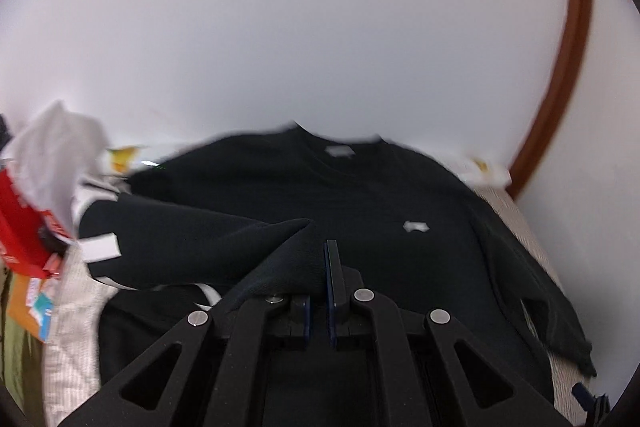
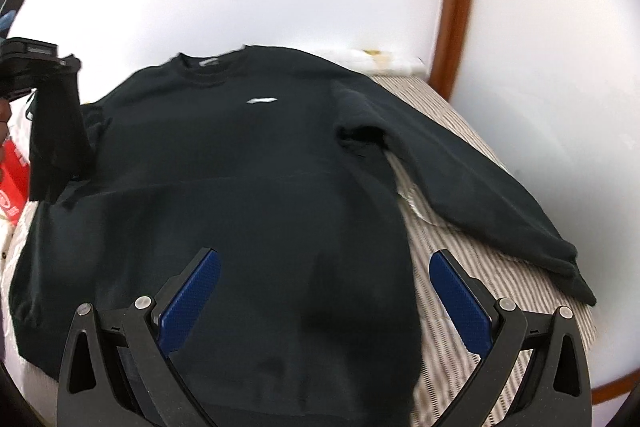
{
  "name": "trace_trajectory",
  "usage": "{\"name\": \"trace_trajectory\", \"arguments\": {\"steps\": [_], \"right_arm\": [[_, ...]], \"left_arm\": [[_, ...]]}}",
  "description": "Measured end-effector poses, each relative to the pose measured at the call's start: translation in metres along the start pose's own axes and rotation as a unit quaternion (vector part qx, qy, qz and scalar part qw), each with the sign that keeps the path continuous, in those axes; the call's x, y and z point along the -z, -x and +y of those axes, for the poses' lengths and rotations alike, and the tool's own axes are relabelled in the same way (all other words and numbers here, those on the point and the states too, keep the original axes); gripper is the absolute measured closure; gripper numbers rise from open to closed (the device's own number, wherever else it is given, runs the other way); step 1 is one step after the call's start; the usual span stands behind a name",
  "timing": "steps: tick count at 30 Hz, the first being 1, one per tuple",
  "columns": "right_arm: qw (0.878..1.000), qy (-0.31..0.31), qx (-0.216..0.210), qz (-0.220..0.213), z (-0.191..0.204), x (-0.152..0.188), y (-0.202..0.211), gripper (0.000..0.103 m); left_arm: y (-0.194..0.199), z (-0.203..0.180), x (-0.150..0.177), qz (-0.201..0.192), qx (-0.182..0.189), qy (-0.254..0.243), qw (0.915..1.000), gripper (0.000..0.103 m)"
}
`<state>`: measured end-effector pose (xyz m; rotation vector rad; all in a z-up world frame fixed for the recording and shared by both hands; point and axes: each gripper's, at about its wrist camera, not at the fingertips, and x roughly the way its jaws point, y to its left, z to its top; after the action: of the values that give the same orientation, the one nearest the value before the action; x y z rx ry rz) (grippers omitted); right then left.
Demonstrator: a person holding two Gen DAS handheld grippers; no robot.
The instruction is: Fold small clothes
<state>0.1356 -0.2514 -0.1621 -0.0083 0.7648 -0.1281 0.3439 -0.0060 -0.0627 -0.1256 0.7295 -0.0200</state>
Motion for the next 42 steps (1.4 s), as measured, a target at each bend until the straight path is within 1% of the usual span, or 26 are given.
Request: {"name": "trace_trajectory", "arguments": {"steps": [3, 6, 8, 9, 11, 14, 15, 16, 17, 18, 20, 23, 26, 29, 31, 33, 36, 38, 39, 42], "right_arm": [[1.0, -0.008, 0.01, 0.006, -0.011, 0.004, -0.003, 0.0], [1.0, -0.009, 0.013, 0.012, -0.015, 0.008, -0.002, 0.0], [1.0, -0.004, 0.015, 0.013, -0.014, 0.009, -0.002, 0.0], [1.0, -0.002, 0.014, 0.013, -0.013, 0.008, -0.002, 0.0], [1.0, 0.004, 0.01, 0.011, -0.007, 0.008, 0.0, 0.0], [1.0, 0.014, 0.004, 0.009, 0.005, 0.005, 0.002, 0.0], [1.0, 0.016, 0.003, 0.009, 0.009, 0.004, 0.002, 0.0], [1.0, 0.02, 0.001, 0.011, 0.016, 0.003, 0.003, 0.0], [1.0, 0.024, -0.003, 0.012, 0.022, 0.001, 0.004, 0.0], [1.0, 0.027, -0.006, 0.011, 0.028, 0.0, 0.004, 0.0], [0.999, 0.039, -0.013, 0.006, 0.043, -0.004, 0.009, 0.0], [0.998, 0.059, -0.026, -0.003, 0.072, -0.011, 0.018, 0.0], [0.996, 0.084, -0.033, -0.009, 0.103, -0.021, 0.02, 0.003], [0.993, 0.112, -0.041, -0.018, 0.133, -0.028, 0.019, 0.014], [0.991, 0.121, -0.052, -0.018, 0.15, -0.032, 0.013, 0.024], [0.99, 0.123, -0.062, -0.013, 0.16, -0.036, 0.006, 0.026], [0.99, 0.123, -0.062, -0.006, 0.179, -0.04, -0.007, 0.029], [0.989, 0.131, -0.074, 0.003, 0.191, -0.042, -0.016, 0.03], [0.988, 0.134, -0.083, 0.005, 0.199, -0.042, -0.019, 0.03], [0.983, 0.156, -0.099, 0.005, 0.229, -0.043, -0.027, 0.03]], "left_arm": [[-0.025, -0.018, 0.013, 0.042, 0.014, -0.015, 0.9989, 0.096], [-0.037, -0.024, 0.028, 0.076, 0.026, -0.023, 0.9965, 0.095], [-0.035, -0.024, 0.036, 0.091, 0.035, -0.019, 0.9951, 0.092], [-0.032, -0.022, 0.041, 0.099, 0.041, -0.017, 0.994, 0.088], [-0.02, -0.017, 0.051, 0.108, 0.06, -0.01, 0.9923, 0.084], [0.004, -0.006, 0.065, 0.105, 0.077, -0.01, 0.9914, 0.072], [0.012, -0.002, 0.068, 0.099, 0.08, -0.008, 0.9919, 0.063], [0.02, 0.005, 0.072, 0.091, 0.081, -0.003, 0.9925, 0.048], [0.031, 0.014, 0.076, 0.083, 0.084, 0.004, 0.993, 0.041], [0.04, 0.023, 0.08, 0.075, 0.09, 0.01, 0.9931, 0.038], [0.056, 0.04, 0.085, 0.064, 0.094, 0.01, 0.9935, 0.038], [0.073, 0.071, 0.09, 0.048, 0.062, 0.015, 0.9968, 0.038], [0.084, 0.117, 0.098, 0.041, 0.031, 0.043, 0.9977, 0.037], [0.087, 0.157, 0.107, 0.042, 0.004, 0.07, 0.9966, 0.037], [0.088, 0.189, 0.117, 0.042, -0.026, 0.086, 0.995, 0.037], [0.089, 0.212, 0.125, 0.041, -0.041, 0.1, 0.9932, 0.037], [0.086, 0.24, 0.134, 0.044, -0.056, 0.123, 0.9898, 0.039], [0.078, 0.252, 0.136, 0.048, -0.06, 0.13, 0.9885, 0.039], [0.074, 0.257, 0.137, 0.057, -0.062, 0.134, 0.9874, 0.039], [0.066, 0.269, 0.141, 0.07, -0.053, 0.155, 0.9841, 0.039]]}}
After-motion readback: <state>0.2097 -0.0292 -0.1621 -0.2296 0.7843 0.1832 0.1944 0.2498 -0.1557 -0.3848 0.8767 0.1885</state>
